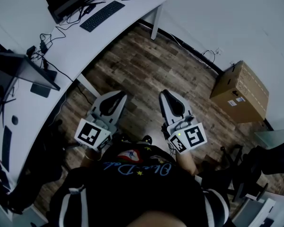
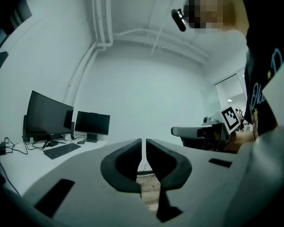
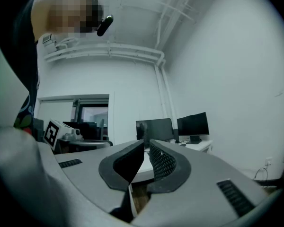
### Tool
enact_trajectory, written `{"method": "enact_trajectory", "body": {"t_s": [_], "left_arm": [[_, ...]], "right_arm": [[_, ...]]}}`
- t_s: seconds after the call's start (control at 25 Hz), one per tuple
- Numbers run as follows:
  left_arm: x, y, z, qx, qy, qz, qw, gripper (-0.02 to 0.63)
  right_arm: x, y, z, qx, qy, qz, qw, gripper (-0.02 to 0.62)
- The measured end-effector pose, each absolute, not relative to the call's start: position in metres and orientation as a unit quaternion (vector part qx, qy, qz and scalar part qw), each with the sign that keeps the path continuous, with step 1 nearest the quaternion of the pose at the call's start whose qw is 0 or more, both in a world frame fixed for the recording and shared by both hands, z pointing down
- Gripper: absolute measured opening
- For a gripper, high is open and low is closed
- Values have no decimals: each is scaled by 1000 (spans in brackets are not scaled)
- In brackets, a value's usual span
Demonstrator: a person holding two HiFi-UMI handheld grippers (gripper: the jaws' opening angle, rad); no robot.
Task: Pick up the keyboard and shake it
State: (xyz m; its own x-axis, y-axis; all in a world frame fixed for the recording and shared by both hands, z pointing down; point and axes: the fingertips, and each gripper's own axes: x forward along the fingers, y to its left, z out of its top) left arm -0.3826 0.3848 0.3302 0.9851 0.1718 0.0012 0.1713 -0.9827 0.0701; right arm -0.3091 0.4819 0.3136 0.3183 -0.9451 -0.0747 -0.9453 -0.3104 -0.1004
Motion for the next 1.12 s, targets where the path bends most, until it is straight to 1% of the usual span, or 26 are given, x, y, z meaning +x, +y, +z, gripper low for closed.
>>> {"method": "enact_trajectory", "body": {"t_s": [0.12,0.2,0.24,0.28,0.36,0.48,0.56,0.88,1.12], "left_arm": [[-379,388,330,996,87,7,30,9],[-378,389,331,996,84,9,33,11],[-377,390,332,996,83,11,34,12],[-376,390,334,996,83,14,34,25],[-374,391,337,996,82,20,30,111],[-369,394,338,996,75,25,37,137],[-366,398,336,996,72,23,39,167],[-356,412,335,998,53,27,37,170],[-365,418,344,999,33,26,26,184]], "right_arm": [[-306,485,316,-810,583,-6,57,14],[-305,487,318,-809,585,-11,58,68],[-304,488,320,-809,585,-14,59,69],[-303,489,321,-808,585,-16,59,71],[-300,491,324,-809,584,-20,58,92],[-293,495,327,-810,582,-24,60,126],[-289,499,328,-809,584,-24,63,126],[-274,512,326,-798,598,-20,76,138],[-272,521,338,-790,607,-29,80,151]]}}
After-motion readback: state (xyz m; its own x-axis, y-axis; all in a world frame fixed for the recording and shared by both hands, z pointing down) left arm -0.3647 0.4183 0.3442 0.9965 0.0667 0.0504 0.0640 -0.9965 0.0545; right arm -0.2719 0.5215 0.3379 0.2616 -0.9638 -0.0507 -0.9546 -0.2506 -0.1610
